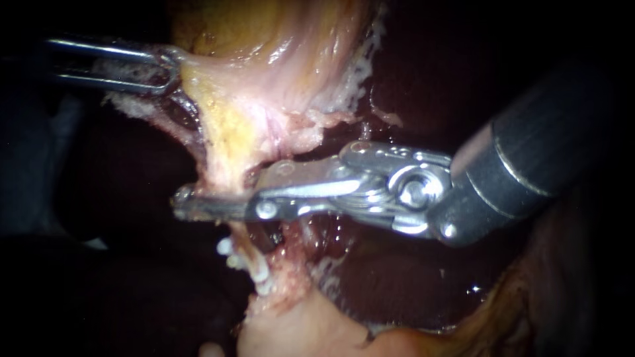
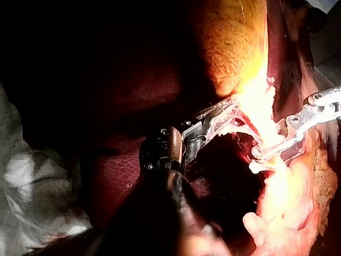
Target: Going back third clip left tube
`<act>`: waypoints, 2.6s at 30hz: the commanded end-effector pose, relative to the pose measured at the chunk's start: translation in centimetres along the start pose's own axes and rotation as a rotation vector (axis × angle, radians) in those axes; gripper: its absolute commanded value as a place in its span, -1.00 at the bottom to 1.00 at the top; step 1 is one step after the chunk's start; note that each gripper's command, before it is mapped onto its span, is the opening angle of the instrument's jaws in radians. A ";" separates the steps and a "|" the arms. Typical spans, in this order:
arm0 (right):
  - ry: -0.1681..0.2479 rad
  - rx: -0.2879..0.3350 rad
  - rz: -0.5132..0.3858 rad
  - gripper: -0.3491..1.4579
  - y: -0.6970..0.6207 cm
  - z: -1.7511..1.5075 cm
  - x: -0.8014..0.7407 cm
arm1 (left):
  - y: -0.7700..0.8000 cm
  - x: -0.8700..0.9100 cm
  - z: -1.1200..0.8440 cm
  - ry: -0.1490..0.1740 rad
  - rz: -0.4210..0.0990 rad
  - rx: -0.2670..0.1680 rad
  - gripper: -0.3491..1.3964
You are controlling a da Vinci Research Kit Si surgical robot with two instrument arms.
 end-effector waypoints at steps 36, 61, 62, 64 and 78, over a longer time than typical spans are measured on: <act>0.031 -0.100 -0.465 -0.06 0.37 -0.81 -0.67 | 0.00 -0.02 -0.04 -0.001 0.001 -0.001 -1.00; 0.021 -0.105 -0.574 -0.06 0.15 -1.91 -0.70 | 0.00 -0.03 0.00 0.001 0.002 0.001 -1.00; 0.021 -0.105 -0.574 -0.06 0.15 -1.91 -0.70 | -0.01 -0.03 0.02 0.001 0.002 0.002 -1.00; 0.021 -0.102 -0.574 -0.06 0.15 -1.91 -0.70 | -0.02 -0.05 0.07 0.003 0.003 0.004 -1.00; 0.020 -0.097 -0.575 -0.06 0.14 -1.92 -0.71 | -0.12 -0.22 0.63 -0.006 0.016 0.009 -1.00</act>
